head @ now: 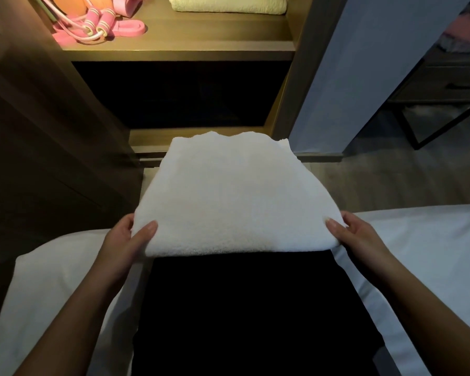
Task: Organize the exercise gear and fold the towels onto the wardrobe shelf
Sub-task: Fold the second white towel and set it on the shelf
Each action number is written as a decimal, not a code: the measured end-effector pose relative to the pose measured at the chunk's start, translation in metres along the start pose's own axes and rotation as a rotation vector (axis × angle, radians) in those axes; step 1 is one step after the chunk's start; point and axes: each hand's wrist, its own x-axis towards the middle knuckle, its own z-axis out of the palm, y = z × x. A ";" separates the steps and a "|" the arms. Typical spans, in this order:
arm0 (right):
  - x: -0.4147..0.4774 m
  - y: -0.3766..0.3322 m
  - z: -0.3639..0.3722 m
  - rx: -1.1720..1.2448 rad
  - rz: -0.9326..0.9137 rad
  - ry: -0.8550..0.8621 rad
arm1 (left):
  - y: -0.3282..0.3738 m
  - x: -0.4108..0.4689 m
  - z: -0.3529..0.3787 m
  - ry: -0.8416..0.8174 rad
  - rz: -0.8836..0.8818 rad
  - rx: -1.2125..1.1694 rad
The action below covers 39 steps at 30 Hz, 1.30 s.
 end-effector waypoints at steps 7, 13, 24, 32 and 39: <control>-0.003 -0.019 0.009 -0.046 0.016 0.092 | 0.010 0.006 0.011 0.182 -0.104 -0.010; -0.020 -0.001 0.008 -0.093 0.076 0.063 | 0.006 -0.003 0.024 0.273 -0.104 -0.020; 0.013 -0.031 0.027 -0.487 0.099 0.248 | 0.026 0.011 0.034 0.329 0.072 0.333; 0.006 -0.030 0.035 -0.309 -0.065 0.388 | 0.039 0.023 0.029 0.351 0.043 0.339; -0.012 -0.010 0.034 -0.326 0.104 0.304 | 0.017 0.019 0.028 0.202 -0.138 0.465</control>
